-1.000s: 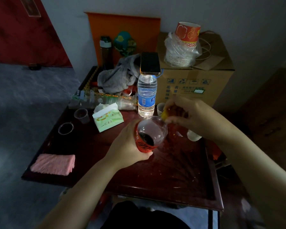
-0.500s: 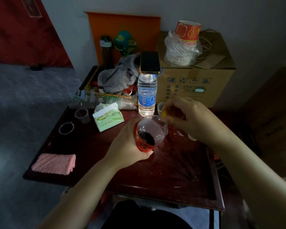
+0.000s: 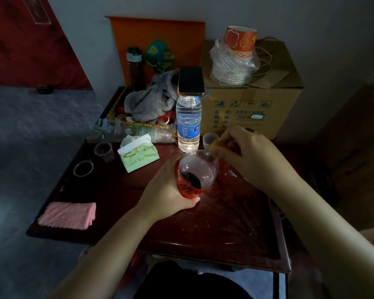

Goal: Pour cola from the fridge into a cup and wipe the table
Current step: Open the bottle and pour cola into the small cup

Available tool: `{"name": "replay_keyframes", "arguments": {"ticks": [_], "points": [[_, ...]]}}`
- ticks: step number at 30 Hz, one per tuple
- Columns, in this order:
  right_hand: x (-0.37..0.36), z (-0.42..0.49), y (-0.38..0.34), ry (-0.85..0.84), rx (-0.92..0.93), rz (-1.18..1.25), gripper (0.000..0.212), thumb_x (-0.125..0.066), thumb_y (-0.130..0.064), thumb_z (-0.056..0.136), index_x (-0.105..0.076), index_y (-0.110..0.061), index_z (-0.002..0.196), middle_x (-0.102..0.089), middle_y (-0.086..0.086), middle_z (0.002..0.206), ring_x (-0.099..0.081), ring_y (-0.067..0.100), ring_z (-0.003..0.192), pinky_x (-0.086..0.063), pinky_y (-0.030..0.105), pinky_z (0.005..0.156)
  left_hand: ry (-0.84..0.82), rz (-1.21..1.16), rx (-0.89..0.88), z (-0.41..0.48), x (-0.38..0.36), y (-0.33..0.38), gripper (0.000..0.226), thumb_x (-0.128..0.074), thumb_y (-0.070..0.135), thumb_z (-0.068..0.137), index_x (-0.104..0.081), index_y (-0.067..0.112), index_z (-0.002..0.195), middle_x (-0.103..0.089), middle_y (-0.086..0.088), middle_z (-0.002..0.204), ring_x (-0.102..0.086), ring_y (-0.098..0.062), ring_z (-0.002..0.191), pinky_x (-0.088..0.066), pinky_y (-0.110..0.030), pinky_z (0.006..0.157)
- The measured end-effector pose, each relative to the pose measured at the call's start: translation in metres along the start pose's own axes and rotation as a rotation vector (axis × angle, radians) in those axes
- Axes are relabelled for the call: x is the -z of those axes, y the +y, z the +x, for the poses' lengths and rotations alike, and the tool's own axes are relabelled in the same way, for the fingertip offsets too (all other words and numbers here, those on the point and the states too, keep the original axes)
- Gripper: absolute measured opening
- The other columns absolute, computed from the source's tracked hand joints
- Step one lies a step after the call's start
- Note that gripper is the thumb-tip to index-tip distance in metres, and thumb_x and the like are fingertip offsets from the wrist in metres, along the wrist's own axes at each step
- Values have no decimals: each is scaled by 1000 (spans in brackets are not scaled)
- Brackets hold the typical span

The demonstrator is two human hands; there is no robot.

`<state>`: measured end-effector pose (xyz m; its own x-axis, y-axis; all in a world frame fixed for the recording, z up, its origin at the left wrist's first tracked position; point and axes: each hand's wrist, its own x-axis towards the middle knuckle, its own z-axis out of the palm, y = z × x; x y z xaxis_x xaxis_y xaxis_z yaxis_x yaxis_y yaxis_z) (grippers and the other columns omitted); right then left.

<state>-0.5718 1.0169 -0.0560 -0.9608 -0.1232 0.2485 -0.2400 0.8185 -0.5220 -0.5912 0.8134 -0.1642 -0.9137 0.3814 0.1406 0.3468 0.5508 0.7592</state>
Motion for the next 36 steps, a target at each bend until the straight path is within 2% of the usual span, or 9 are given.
{"name": "replay_keyframes", "arguments": {"ticks": [5, 10, 16, 21, 24, 28, 30, 33, 36], "points": [[8, 2, 4, -117, 65, -9, 24, -64, -37, 85, -59, -16, 96, -55, -15, 79, -53, 7, 76, -39, 17, 70, -2, -3, -24, 0, -2, -3, 89, -90, 31, 52, -45, 27, 129, -56, 16, 120, -55, -6, 114, -48, -37, 96], [15, 3, 9, -202, 152, 43, 25, -63, -36, 85, -61, -21, 105, -62, -6, 104, -54, 5, 95, -40, 18, 83, -14, 3, -25, -1, 0, -1, 88, -90, 31, 54, -45, 28, 129, -53, 21, 120, -53, -1, 115, -47, -29, 97], [8, -1, 10, -116, 46, 81, 41, -65, -47, 79, -59, -21, 109, -61, -7, 94, -58, 7, 84, -46, 21, 74, -23, -3, -7, -2, 1, -2, 87, -90, 32, 53, -45, 31, 128, -55, 20, 119, -54, -2, 114, -48, -33, 96], [1, -5, 7, -48, 47, 82, 27, -65, -38, 84, -63, -16, 98, -56, -16, 86, -53, 0, 84, -40, 9, 69, -20, 5, -4, -3, 3, -1, 87, -89, 33, 53, -44, 32, 128, -53, 22, 119, -52, 1, 113, -47, -31, 97], [5, -3, 8, -119, 149, 51, 26, -64, -30, 87, -62, -17, 110, -55, -14, 98, -49, -7, 87, -36, 3, 77, -21, -11, 1, -5, 3, -1, 88, -89, 31, 53, -44, 31, 128, -54, 21, 119, -54, -1, 113, -48, -32, 96], [6, -3, 10, -177, 206, 30, 41, -63, -25, 89, -57, -19, 128, -53, -11, 112, -45, -20, 89, -33, 0, 81, -26, -20, 14, -8, 5, -2, 86, -90, 31, 53, -42, 37, 125, -55, 21, 119, -54, 0, 112, -48, -28, 95], [4, -5, 9, -168, 187, 48, 47, -64, -30, 86, -53, -22, 132, -53, -13, 115, -47, -17, 92, -34, 1, 80, -29, -20, 15, -9, 6, -2, 86, -89, 31, 54, -42, 37, 125, -54, 22, 119, -54, 1, 113, -47, -27, 95], [0, -8, 5, -36, 71, 29, 47, -62, -48, 82, -56, -23, 121, -57, -7, 103, -54, 2, 86, -43, 11, 72, -24, -12, 12, -11, 6, -2, 88, -89, 32, 54, -42, 34, 128, -54, 21, 120, -53, 1, 114, -46, -26, 96], [-3, -9, 1, 29, 29, -3, 33, -62, -48, 82, -61, -19, 97, -59, -6, 89, -55, 8, 79, -46, 23, 69, -25, -5, 7, -11, 7, -1, 88, -89, 32, 54, -41, 34, 128, -53, 22, 120, -52, 2, 114, -46, -23, 95]]}}
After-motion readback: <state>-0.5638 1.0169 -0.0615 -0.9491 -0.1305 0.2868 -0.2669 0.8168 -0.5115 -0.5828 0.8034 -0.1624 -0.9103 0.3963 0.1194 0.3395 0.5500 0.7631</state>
